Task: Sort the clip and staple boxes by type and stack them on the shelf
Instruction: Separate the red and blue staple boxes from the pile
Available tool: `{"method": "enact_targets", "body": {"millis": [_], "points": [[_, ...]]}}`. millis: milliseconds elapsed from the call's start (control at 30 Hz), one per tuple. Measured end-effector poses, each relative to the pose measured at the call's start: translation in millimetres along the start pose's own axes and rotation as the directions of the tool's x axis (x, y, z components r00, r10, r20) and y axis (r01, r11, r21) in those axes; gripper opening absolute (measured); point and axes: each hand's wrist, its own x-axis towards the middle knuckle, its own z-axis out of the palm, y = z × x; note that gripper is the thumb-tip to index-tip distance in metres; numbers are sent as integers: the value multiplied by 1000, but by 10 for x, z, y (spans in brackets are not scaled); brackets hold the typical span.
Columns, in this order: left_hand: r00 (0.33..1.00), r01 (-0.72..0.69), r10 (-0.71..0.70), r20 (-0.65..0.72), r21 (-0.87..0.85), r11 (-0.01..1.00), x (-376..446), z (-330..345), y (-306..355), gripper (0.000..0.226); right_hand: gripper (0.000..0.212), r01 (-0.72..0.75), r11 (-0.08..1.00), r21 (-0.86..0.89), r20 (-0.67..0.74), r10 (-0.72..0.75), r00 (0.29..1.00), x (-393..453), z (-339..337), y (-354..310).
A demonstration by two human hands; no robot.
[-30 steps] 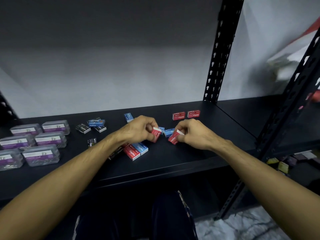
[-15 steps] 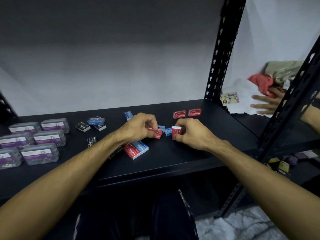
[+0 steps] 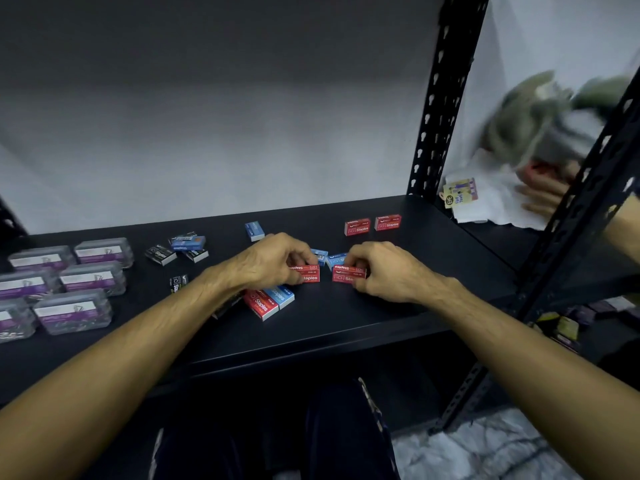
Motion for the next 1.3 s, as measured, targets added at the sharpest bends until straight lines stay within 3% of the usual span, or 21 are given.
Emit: {"method": "enact_targets", "body": {"millis": [100, 233, 367, 667, 1067, 1300], "points": [[999, 3, -3, 32, 0, 1000, 16, -56, -17, 24, 37, 7, 995, 103, -19, -5, 1000, -15, -16, 17], [998, 27, -27, 50, -6, 1000, 45, -85, -39, 18, 25, 14, 983, 183, -21, -11, 1000, -30, 12, 15], [1000, 19, -18, 8, -89, 996, 102, -93, 2, 13, 22, 15, 977, 213, -24, -10, 1000, -43, -32, 40], [989, -7, -12, -149, -123, 992, 598, 3, 413, 12, 19, -79, 989, 122, -149, 97, 984, 17, -399, 526], [961, 46, -66, -268, -79, 996, 1117, 376, 600, 14, 25, -154, 988, 28, -139, 156, 978, 205, -488, 998], [967, 62, -75, -243, -61, 996, 1192, 458, 590, 12, 26, -149, 988, 42, -106, 153, 983, 330, -388, 1072]]}}
